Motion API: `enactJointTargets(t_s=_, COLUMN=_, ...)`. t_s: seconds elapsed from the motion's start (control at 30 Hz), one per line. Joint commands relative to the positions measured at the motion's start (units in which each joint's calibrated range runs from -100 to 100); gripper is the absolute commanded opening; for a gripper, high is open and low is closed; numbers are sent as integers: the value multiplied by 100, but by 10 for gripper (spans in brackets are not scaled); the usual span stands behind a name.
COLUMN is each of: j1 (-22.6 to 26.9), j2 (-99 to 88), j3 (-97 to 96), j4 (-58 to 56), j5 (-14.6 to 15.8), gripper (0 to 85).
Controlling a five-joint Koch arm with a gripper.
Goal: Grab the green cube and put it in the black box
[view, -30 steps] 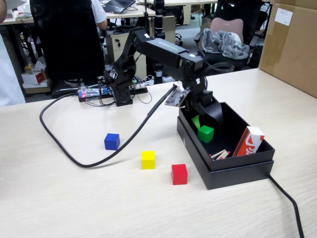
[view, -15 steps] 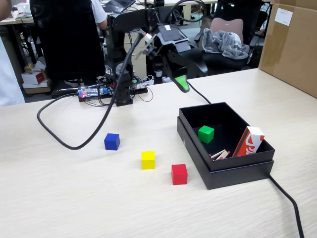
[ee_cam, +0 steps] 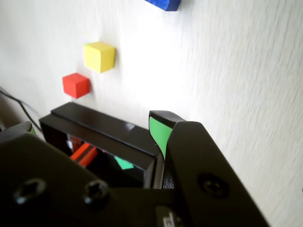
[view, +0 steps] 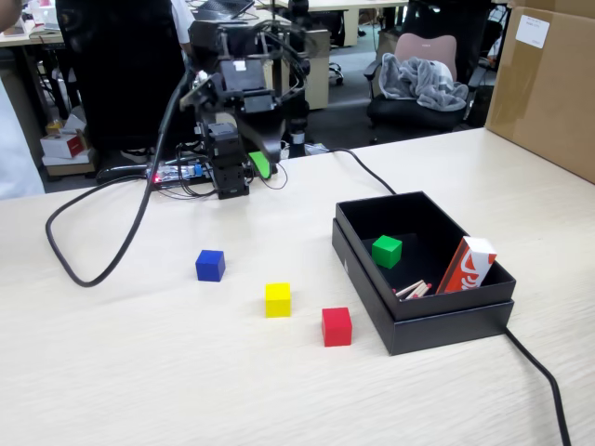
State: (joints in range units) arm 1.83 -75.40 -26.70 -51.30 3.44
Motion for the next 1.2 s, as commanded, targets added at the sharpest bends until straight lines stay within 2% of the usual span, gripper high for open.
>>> enactJointTargets(t_s=0.0, j1=-73, j2=-601, j3=-186, j4=572, j5=-20, gripper=484)
enactJointTargets(t_s=0.3, j1=-98, j2=-2069, j3=-2507, j4=1842, j5=-34, gripper=484)
enactJointTargets(t_s=0.6, j1=-147, j2=-2368, j3=-4003, j4=2819, j5=-122, gripper=497)
enactJointTargets(t_s=0.97, j1=-186, j2=-2368, j3=-6315, j4=5480, j5=-557, gripper=475)
enactJointTargets(t_s=1.07, j1=-186, j2=-2368, j3=-6877, j4=5920, j5=-625, gripper=475)
enactJointTargets(t_s=1.17, j1=-156, j2=-2356, j3=-7094, j4=5782, j5=-625, gripper=476)
